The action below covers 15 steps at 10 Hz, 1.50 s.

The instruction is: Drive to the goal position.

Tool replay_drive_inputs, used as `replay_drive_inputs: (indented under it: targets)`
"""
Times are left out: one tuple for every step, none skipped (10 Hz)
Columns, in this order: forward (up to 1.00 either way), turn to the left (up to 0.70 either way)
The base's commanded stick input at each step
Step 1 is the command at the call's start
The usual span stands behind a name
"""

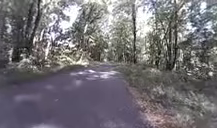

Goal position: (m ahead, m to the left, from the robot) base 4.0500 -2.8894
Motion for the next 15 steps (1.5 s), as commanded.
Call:
replay_drive_inputs:
  targets:
    - [0.45, 0.00]
    - [0.45, 0.00]
    - [0.45, 0.00]
    - [0.45, 0.00]
    - [0.45, 0.00]
    - [0.45, 0.00]
    - [0.45, 0.00]
    - [0.45, 0.00]
    - [0.45, 0.00]
    - [0.45, 0.00]
    - [0.45, 0.00]
    - [0.45, 0.00]
    - [0.45, 0.00]
    - [0.45, 0.00]
    - [0.45, 0.00]
